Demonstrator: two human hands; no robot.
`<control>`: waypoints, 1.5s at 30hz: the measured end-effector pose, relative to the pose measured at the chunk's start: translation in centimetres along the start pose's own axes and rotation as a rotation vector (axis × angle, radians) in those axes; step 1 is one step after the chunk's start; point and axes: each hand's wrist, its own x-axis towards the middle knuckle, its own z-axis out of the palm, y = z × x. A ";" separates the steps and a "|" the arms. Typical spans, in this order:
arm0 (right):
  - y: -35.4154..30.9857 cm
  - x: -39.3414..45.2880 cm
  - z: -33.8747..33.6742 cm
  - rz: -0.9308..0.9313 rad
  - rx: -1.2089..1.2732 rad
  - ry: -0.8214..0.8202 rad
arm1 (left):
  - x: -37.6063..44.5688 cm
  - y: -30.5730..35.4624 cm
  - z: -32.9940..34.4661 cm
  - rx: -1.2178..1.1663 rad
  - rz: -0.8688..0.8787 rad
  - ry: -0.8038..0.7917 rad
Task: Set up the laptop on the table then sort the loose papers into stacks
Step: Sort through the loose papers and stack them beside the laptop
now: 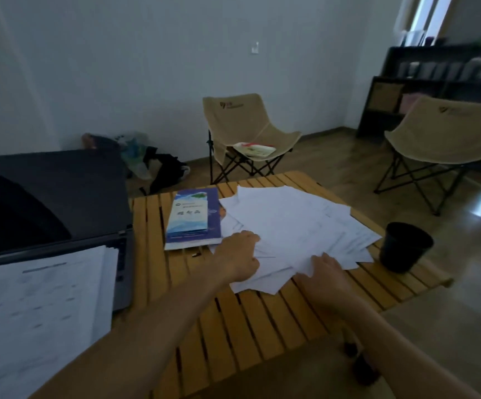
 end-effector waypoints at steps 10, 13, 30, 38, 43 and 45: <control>3.5 2.6 -3.9 0.197 0.540 0.097 | 5.6 0.6 4.3 0.316 0.249 -0.050; 4.2 3.7 -4.0 0.326 0.945 0.082 | 4.1 -0.8 4.9 0.343 0.410 0.204; 5.1 2.5 -3.7 0.279 0.962 0.217 | -7.5 -3.2 -5.5 -1.079 -0.305 0.511; -3.0 -2.7 -4.8 -0.277 0.990 -0.210 | -12.1 -2.9 -7.8 -1.220 -0.369 0.544; -8.3 -8.9 -5.6 -0.546 0.796 -0.020 | -15.5 1.3 -10.6 -0.617 -0.314 0.883; -10.3 -12.0 -6.1 -0.666 0.860 -0.442 | -15.8 4.6 -11.4 -0.791 -0.165 0.713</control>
